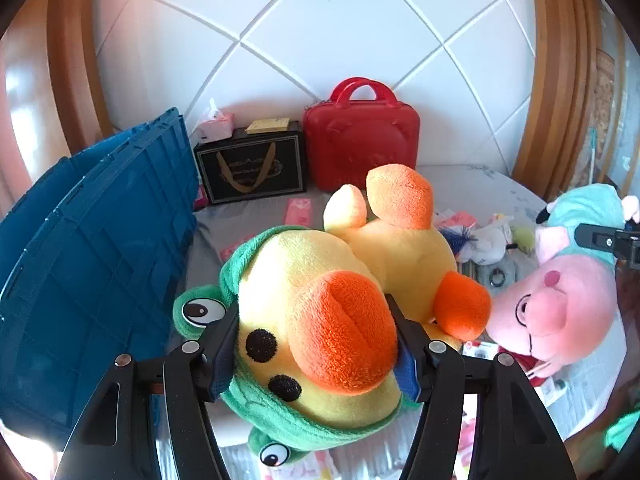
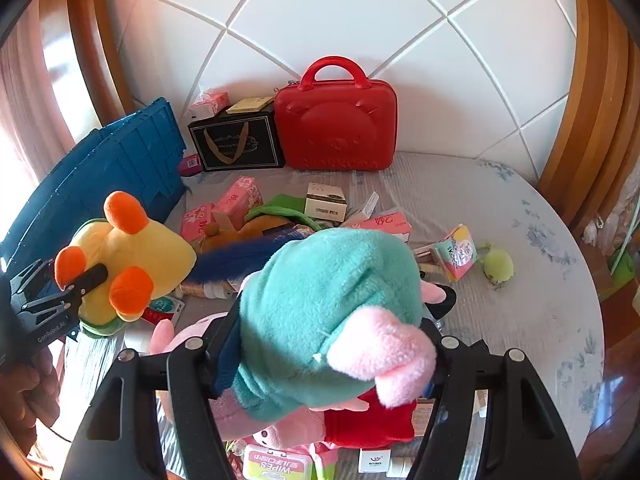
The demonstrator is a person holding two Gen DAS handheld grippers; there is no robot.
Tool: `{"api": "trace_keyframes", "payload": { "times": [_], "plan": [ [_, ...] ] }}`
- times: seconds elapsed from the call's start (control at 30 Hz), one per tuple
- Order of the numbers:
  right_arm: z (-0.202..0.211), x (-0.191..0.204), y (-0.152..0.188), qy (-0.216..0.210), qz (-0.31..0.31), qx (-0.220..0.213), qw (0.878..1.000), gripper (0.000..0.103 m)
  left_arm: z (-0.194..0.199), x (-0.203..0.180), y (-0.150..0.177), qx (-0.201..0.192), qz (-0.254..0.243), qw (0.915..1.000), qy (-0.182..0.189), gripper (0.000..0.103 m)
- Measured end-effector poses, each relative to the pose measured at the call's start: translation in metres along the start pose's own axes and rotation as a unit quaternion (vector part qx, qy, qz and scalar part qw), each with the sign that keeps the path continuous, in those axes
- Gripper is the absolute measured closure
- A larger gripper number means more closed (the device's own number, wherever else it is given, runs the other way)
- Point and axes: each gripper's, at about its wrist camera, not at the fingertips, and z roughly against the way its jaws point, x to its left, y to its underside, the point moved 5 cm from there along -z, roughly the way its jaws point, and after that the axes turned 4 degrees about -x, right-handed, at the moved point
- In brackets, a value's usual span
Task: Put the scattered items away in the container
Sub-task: 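Lift and carry the duck plush and teal-hat pig over the blue crate with both tools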
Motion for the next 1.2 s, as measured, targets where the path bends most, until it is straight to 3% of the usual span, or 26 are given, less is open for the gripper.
{"api": "trace_keyframes", "payload": {
  "times": [0.53,0.9,1.2],
  "plan": [
    [0.048,0.005,-0.003,-0.014,0.011,-0.031,0.999,0.037,0.065,-0.006,-0.022,-0.046,-0.008,0.9989,-0.007,0.04],
    [0.046,0.008,-0.011,-0.032,0.018,-0.045,0.998,0.037,0.08,-0.009,-0.031,-0.061,-0.012,0.9979,-0.018,0.04],
    [0.048,0.029,-0.031,-0.033,0.023,-0.06,0.997,0.037,0.088,0.012,-0.043,-0.08,-0.013,0.9966,-0.013,0.04]
  ]
}}
